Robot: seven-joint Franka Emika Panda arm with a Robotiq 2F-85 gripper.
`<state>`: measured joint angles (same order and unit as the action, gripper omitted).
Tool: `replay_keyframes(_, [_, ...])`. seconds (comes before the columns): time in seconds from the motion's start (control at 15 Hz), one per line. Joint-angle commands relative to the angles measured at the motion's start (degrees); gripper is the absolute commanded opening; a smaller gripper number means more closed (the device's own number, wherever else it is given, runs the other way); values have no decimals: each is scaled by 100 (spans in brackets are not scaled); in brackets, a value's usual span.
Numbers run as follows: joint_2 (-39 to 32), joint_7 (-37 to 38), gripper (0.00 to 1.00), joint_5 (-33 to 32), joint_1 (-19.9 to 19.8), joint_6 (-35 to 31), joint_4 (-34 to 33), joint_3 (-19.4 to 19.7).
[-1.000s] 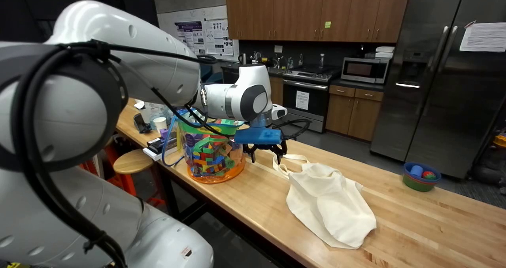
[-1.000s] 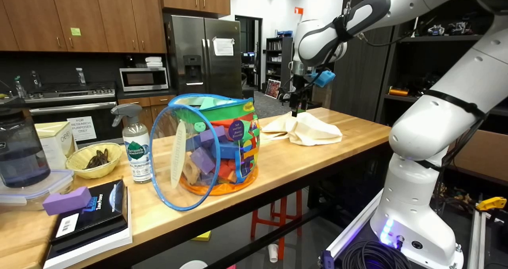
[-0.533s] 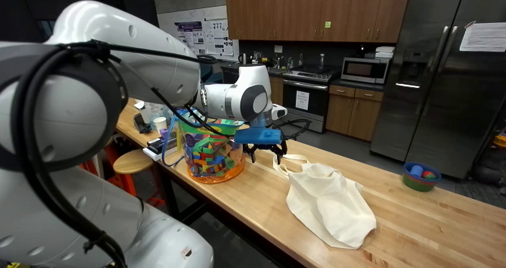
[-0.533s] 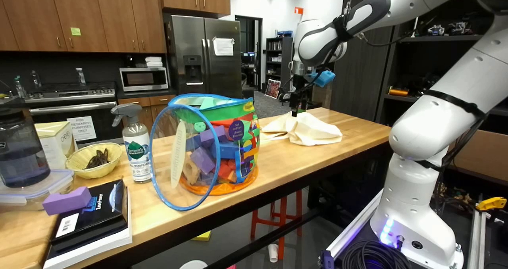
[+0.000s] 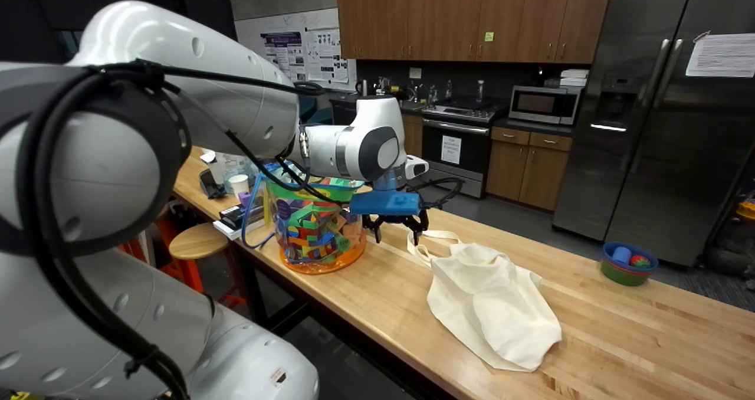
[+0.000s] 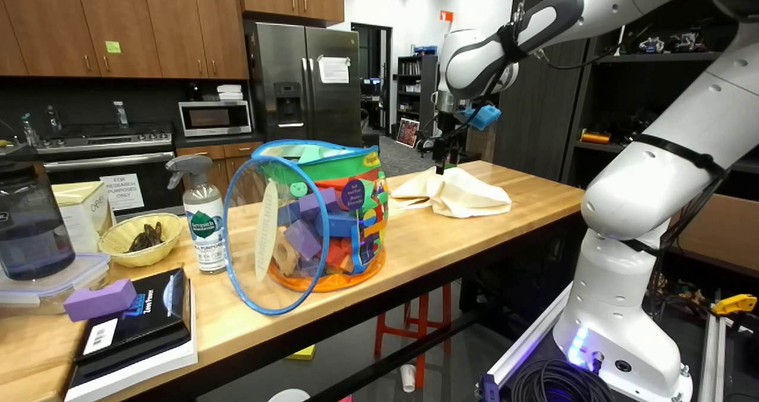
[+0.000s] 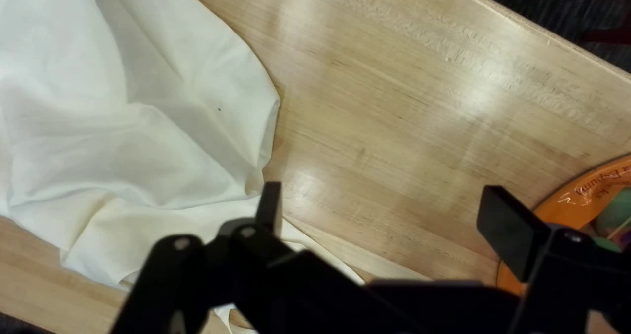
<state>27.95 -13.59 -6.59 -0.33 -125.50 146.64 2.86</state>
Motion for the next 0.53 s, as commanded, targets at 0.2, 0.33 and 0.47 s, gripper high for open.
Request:
replay_keyframes(0.2, [-1,1,100,6,9,5,-77,47])
replay_keyframes(0.33, [57,19,100,55,-15,-12,-169,97])
replay_keyframes(0.47, [108,80,100,6,-74,-78,-215,125])
